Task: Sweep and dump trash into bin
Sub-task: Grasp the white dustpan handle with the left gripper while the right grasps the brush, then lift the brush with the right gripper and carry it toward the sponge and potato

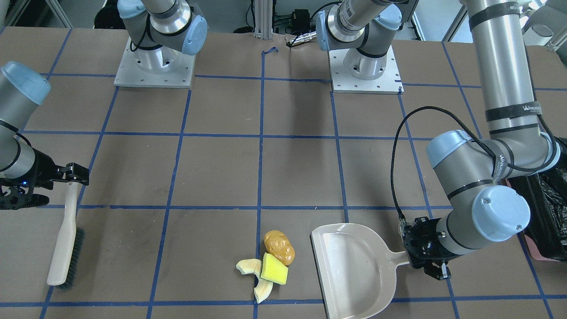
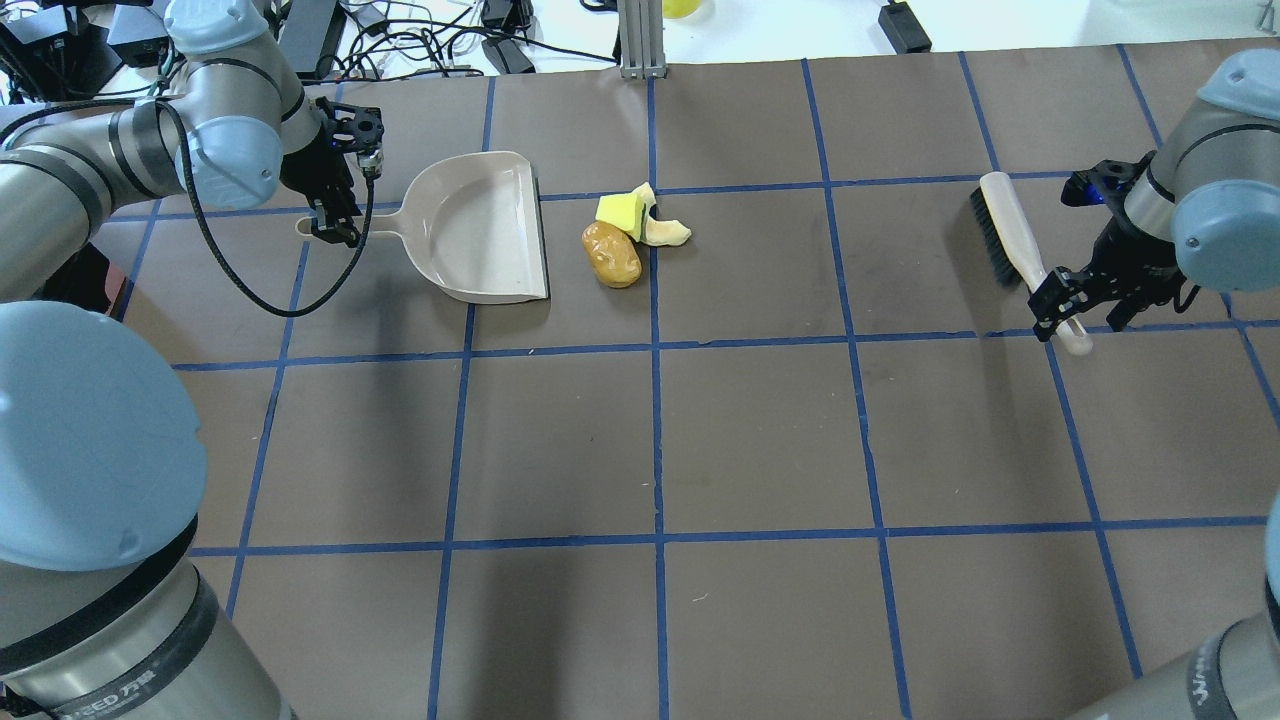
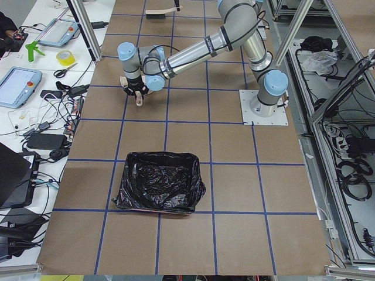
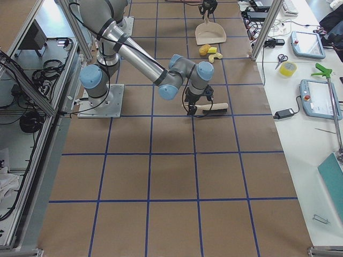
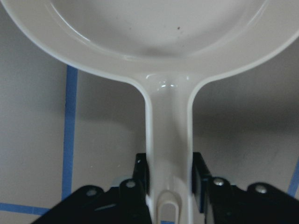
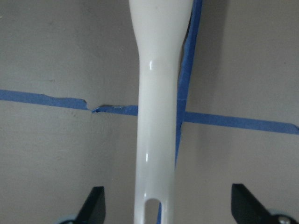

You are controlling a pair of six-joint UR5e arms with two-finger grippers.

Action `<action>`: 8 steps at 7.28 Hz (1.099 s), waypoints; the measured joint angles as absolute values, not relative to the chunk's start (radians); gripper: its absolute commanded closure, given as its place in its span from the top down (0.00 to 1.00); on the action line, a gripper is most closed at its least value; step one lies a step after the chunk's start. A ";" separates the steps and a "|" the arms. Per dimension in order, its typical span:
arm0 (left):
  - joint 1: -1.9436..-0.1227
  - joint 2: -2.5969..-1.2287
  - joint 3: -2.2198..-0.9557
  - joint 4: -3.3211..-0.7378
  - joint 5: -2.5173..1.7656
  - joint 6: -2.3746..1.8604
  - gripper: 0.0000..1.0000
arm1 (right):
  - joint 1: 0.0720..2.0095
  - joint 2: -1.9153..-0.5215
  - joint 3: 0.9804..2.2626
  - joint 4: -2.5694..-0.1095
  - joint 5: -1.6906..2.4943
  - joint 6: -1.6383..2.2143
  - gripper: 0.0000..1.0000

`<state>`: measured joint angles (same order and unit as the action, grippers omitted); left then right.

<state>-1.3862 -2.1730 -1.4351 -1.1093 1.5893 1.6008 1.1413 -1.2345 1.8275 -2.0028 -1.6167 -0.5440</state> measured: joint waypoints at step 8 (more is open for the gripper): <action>-1.472 -2.168 -1.428 -1.112 1.686 1.566 0.01 | 1.168 -1.222 1.818 -2.014 -1.603 -0.470 0.28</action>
